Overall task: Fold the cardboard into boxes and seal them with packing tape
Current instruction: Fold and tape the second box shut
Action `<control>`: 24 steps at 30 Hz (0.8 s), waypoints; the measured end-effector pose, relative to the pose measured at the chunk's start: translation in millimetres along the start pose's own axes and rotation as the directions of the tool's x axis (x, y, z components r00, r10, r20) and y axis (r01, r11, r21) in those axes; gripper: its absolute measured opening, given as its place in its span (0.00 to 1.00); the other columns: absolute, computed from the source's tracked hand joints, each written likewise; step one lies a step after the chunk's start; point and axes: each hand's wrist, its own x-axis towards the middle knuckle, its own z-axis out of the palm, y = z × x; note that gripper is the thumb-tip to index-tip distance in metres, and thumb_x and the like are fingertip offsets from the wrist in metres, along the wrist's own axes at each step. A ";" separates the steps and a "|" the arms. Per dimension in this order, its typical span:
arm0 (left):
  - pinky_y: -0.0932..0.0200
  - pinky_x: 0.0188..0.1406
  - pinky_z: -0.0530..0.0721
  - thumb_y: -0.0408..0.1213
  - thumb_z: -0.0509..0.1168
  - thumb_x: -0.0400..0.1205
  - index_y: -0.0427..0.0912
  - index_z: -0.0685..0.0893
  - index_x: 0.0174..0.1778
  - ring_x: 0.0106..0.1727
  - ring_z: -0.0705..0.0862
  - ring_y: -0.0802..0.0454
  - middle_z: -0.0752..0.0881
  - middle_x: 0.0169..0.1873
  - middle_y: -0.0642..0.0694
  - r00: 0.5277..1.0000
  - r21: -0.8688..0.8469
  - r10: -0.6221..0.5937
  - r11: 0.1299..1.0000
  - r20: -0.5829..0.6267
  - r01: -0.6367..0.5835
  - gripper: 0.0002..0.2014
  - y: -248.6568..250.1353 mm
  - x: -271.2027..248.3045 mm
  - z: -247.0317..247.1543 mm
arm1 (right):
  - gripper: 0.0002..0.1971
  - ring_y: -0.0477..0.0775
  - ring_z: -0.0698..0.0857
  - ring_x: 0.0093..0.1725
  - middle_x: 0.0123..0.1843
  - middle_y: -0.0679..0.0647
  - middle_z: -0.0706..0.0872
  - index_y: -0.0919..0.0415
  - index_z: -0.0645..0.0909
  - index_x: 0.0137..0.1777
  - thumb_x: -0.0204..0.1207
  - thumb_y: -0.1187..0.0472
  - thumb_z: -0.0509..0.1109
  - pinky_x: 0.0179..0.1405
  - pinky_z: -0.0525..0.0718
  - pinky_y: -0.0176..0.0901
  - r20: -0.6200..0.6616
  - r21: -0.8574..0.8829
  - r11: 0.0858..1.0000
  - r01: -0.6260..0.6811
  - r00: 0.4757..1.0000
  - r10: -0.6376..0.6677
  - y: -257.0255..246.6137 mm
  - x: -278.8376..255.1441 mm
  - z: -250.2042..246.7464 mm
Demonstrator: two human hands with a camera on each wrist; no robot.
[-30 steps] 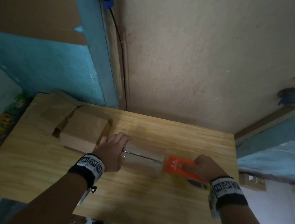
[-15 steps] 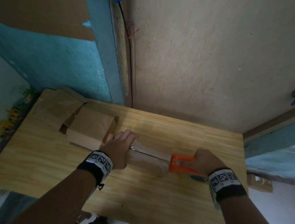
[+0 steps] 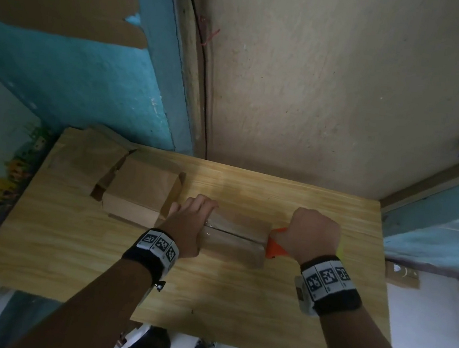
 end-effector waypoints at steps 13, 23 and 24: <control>0.41 0.75 0.69 0.49 0.81 0.64 0.53 0.56 0.85 0.78 0.68 0.48 0.63 0.76 0.53 0.998 0.071 -0.067 0.995 -0.019 0.068 0.56 7.6 0.8 2.3 | 0.33 0.53 0.88 0.40 0.39 0.47 0.89 0.46 0.87 0.55 0.83 0.23 0.49 0.62 0.79 0.56 -0.018 0.242 0.905 -0.350 0.931 0.365 12.1 -29.4 90.8; 0.32 0.70 0.73 0.59 0.78 0.66 0.47 0.42 0.88 0.64 0.83 0.38 0.55 0.82 0.46 0.980 0.314 -0.164 0.942 0.111 0.122 0.64 23.0 3.1 -4.8 | 0.31 0.70 0.80 0.75 0.76 0.68 0.76 0.62 0.68 0.82 0.82 0.50 0.66 0.74 0.83 0.64 -0.128 0.308 0.935 -0.178 0.966 0.226 -16.9 -46.4 78.1; 0.32 0.70 0.74 0.60 0.78 0.68 0.44 0.37 0.89 0.63 0.84 0.38 0.52 0.84 0.45 0.973 0.330 -0.192 0.933 0.125 0.142 0.66 26.1 3.6 -6.0 | 0.33 0.71 0.74 0.83 0.83 0.69 0.70 0.61 0.64 0.88 0.82 0.58 0.65 0.81 0.77 0.65 -0.160 0.279 0.959 -0.053 0.982 0.101 -24.0 -48.8 72.3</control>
